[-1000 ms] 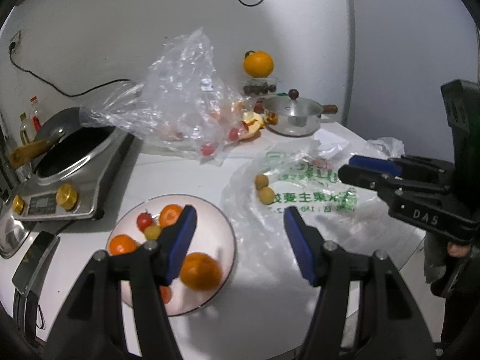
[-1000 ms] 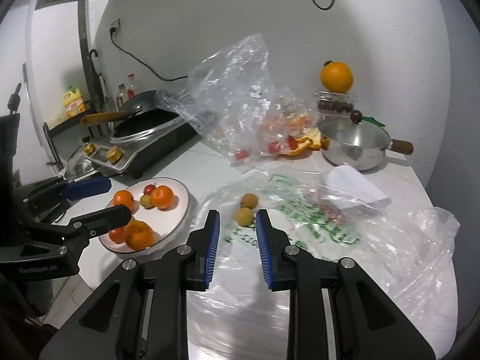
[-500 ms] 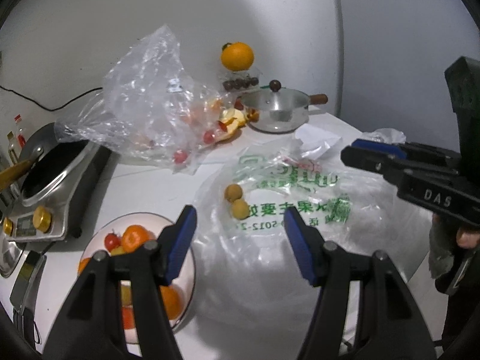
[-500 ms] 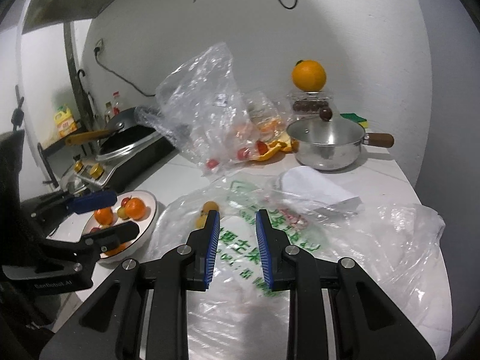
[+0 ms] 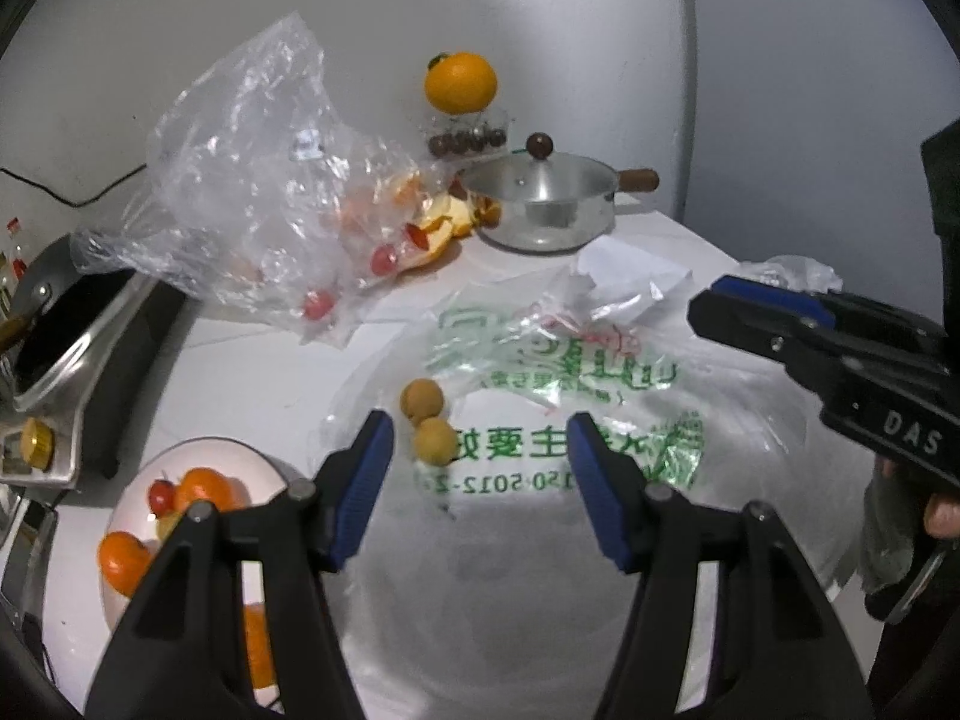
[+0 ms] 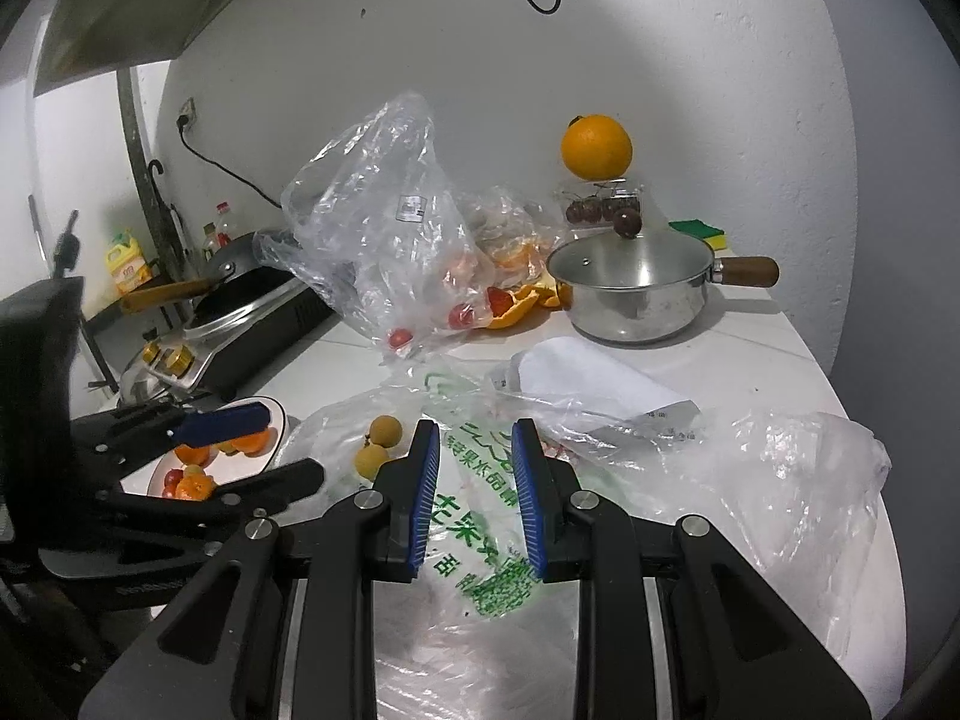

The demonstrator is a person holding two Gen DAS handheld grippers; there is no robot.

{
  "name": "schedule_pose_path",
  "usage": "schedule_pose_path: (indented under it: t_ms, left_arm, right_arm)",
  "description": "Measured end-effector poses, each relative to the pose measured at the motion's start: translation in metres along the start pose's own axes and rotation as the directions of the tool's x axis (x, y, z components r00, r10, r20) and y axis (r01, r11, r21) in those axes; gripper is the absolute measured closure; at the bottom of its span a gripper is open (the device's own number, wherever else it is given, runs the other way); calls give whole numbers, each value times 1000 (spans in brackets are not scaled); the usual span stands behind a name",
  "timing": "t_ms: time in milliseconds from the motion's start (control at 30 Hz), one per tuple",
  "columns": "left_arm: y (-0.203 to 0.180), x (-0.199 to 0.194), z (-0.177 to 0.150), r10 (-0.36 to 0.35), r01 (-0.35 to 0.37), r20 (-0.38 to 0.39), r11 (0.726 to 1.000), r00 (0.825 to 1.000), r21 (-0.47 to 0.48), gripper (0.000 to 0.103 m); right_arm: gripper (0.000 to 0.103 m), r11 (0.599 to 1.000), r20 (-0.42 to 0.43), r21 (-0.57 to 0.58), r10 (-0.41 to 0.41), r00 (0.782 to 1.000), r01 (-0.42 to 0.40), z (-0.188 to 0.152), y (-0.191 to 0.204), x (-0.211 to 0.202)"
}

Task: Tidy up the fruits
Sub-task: 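Grasp a longan with the left tool and lift it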

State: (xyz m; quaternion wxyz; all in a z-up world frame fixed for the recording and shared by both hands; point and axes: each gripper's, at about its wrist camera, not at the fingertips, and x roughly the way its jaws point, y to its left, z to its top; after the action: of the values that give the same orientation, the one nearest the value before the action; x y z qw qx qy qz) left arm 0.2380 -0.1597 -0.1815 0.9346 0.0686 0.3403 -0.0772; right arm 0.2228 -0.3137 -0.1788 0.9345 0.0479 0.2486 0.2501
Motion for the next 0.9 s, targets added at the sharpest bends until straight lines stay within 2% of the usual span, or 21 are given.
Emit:
schedule_pose_path:
  t_ms: [67,133,333,533,767,900]
  left_arm:
    - [-2,7,1,0,0,-9,1000,1000,1,48]
    - [-3,15,2,-7,6,-27,1000,1000,-7,49]
    - [0,42,3,-1,-2,-89,1000,996,-31,60]
    - [5,65,1,27,-35,-152,998,988,-47,62]
    - [12,78,-2,59,-68,-173,997,983,-47,62]
    - [14,82,-2,33,-43,-181,998,983,-47,62]
  right_arm:
    - [77,1000,-3,3,7,1000,-7,0,-3,3]
    - [77,1000,-4,9,14,1000,-14,0,-6,5]
    - [77,999,-15,27,34,999,-34,-2,-12,13]
    - [77,999,-23,36,41,999,-40,-6,-15,20]
    - [76,998,-32,40,48,998,-46,-5,-17,25]
    - [76,998,-37,40,49,998,-47,-6,-18,27]
